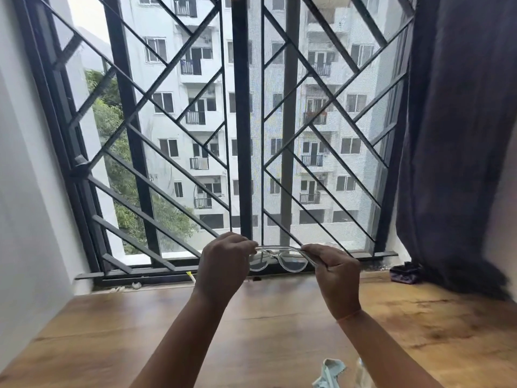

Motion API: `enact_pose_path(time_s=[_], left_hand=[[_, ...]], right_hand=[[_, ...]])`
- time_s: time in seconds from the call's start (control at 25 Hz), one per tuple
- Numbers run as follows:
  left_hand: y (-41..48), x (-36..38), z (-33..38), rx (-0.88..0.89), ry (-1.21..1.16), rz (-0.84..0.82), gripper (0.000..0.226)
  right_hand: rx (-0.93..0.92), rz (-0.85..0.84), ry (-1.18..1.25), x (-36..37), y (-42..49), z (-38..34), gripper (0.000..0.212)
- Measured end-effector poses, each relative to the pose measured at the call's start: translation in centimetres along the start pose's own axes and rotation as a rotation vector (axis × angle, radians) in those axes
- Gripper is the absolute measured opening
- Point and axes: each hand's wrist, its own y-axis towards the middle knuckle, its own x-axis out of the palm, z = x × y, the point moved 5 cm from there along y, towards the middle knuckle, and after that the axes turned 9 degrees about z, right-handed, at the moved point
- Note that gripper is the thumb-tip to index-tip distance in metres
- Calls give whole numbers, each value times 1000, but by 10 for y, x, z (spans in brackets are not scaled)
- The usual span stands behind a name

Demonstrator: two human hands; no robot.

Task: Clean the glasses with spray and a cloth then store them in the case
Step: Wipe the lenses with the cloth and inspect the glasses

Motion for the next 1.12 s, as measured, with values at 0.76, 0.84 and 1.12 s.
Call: enact_pose_path(time_s=[0.76,0.84,1.12], left_hand=[[3,4,28,54,149,-143,14],[2,6,42,94,143,-132,15],[-1,12,44,55,73,-93,16]], right_hand=[[-304,-10,-154,2,-2,-14,31],[-389,-25,-192,4,-4,-21,28],[-606,-97,-276,5,-11,-40,23]])
